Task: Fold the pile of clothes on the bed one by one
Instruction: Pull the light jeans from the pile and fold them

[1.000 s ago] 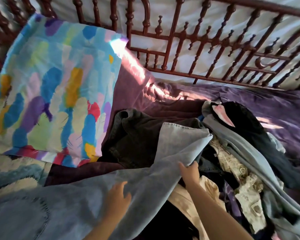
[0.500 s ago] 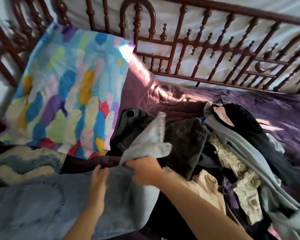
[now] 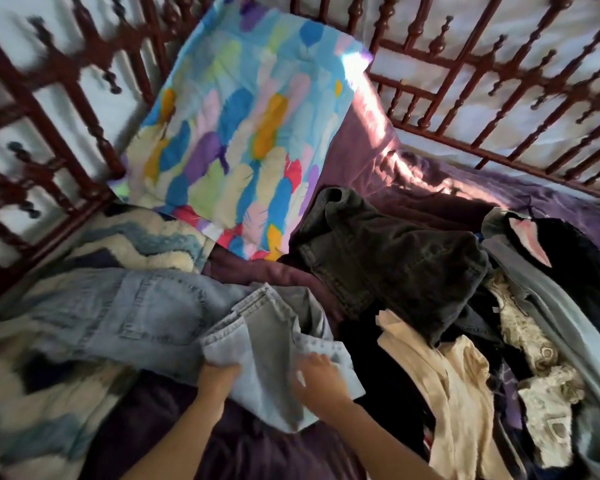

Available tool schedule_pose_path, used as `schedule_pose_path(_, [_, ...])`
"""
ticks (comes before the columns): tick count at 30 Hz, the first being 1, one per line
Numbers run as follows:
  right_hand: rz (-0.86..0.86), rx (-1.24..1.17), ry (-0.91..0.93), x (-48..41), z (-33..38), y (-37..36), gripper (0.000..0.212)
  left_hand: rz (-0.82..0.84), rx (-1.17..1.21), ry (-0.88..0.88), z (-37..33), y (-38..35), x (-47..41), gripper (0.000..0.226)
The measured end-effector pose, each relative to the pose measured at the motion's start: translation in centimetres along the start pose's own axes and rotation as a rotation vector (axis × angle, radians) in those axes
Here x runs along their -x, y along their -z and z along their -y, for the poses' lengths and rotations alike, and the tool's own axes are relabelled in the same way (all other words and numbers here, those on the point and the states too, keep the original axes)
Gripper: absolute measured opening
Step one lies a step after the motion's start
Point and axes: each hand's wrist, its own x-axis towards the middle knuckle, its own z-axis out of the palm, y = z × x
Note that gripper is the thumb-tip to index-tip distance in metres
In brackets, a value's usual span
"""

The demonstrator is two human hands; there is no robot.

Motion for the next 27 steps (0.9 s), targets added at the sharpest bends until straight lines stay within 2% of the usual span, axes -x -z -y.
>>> schedule_pose_path(3, [-0.061, -0.104, -0.063, -1.8, -1.4, 2.5, 0.054, 0.08, 0.028, -0.081, -2.1, 0.7, 0.9, 0.04])
schedule_pose_path(4, [-0.055, -0.153, -0.075, -2.4, -1.6, 3.4, 0.065, 0.153, 0.03, -0.165, -3.0, 1.2, 1.5, 0.038])
schedule_pose_path(6, [-0.085, -0.286, -0.059, -3.4, -1.3, 5.2, 0.088, 0.344, -0.119, -0.371, -5.2, 2.4, 2.9, 0.036])
schedule_pose_path(8, [-0.134, -0.35, 0.021, -3.7, -0.6, 7.3, 0.107, 0.459, -0.318, -0.502, -7.8, 3.6, 3.3, 0.046])
schedule_pose_path(11, [-0.195, -0.168, 0.231, -3.1, 1.1, 11.1, 0.115, 0.584, -0.497, -0.562, -11.3, 4.7, 4.0, 0.048])
schedule_pose_path(13, [-0.213, 0.0, 0.4, -2.4, 2.7, 13.4, 0.109, 0.648, -0.642, -0.597, -13.1, 4.9, 4.8, 0.042])
schedule_pose_path(15, [-0.197, 0.124, 0.482, -1.9, 3.6, 14.9, 0.089, 0.679, -0.74, -0.638, -14.2, 5.1, 5.6, 0.035])
schedule_pose_path(17, [-0.214, 0.151, 0.477, -1.3, 3.4, 15.9, 0.058, 0.67, -0.769, -0.68, -15.2, 5.3, 6.5, 0.027])
schedule_pose_path(19, [-0.313, 0.045, 0.418, -0.5, 2.2, 16.6, 0.036, 0.611, -0.716, -0.706, -16.0, 5.3, 7.3, 0.023])
schedule_pose_path(21, [-0.386, -0.021, 0.343, 1.1, 0.5, 17.5, 0.033, 0.457, -0.643, -0.803, -16.6, 4.6, 8.1, 0.013])
schedule_pose_path(22, [-0.413, 0.001, 0.305, 2.4, -0.3, 18.1, 0.039, 0.378, -0.6, -0.881, -17.0, 3.9, 8.7, 0.01])
schedule_pose_path(24, [-0.507, 0.069, 0.221, 5.6, -2.0, 19.7, 0.061, 0.299, -0.493, -1.022, -17.6, 1.8, 9.9, 0.031])
schedule_pose_path(25, [-0.584, 0.076, 0.156, 7.4, -3.2, 20.6, 0.061, 0.274, -0.463, -1.074, -17.7, 0.6, 10.4, 0.045])
schedule_pose_path(27, [-0.739, 0.025, -0.075, 11.4, -6.4, 22.5, 0.042, 0.251, -0.434, -1.102, -17.4, -1.9, 11.4, 0.061])
